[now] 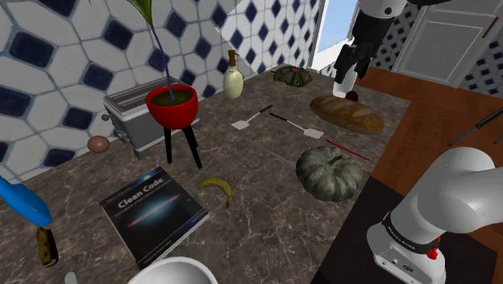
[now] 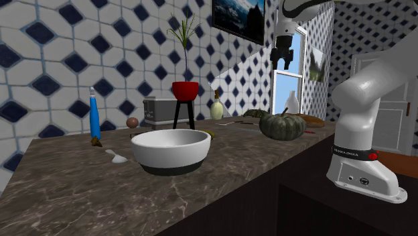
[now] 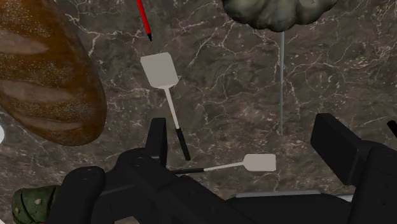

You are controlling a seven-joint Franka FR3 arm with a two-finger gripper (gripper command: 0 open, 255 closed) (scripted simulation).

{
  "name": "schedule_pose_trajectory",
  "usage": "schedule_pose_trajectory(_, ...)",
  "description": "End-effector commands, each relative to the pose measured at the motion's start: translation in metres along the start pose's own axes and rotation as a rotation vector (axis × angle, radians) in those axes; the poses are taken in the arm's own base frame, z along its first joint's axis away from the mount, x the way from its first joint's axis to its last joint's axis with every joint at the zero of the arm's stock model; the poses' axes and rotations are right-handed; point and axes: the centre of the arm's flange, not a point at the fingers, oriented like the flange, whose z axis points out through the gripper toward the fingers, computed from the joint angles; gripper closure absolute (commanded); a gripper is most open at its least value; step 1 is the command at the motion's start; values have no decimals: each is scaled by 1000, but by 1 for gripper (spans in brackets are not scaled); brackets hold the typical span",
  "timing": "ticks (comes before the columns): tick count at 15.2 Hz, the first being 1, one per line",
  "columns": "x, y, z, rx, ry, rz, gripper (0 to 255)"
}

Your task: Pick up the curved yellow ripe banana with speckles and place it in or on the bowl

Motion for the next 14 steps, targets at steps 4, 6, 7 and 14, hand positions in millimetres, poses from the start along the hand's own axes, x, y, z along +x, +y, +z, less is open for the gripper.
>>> schedule_pose_trajectory(4,8,-30,24,8,-6,-9,0)
schedule_pose_trajectory(6,14,-50,39,13,-10,-16,0)
schedule_pose_trajectory(7,17,-60,47,16,-12,-19,0)
schedule_pose_trajectory(14,34,-131,101,34,-26,-41,0)
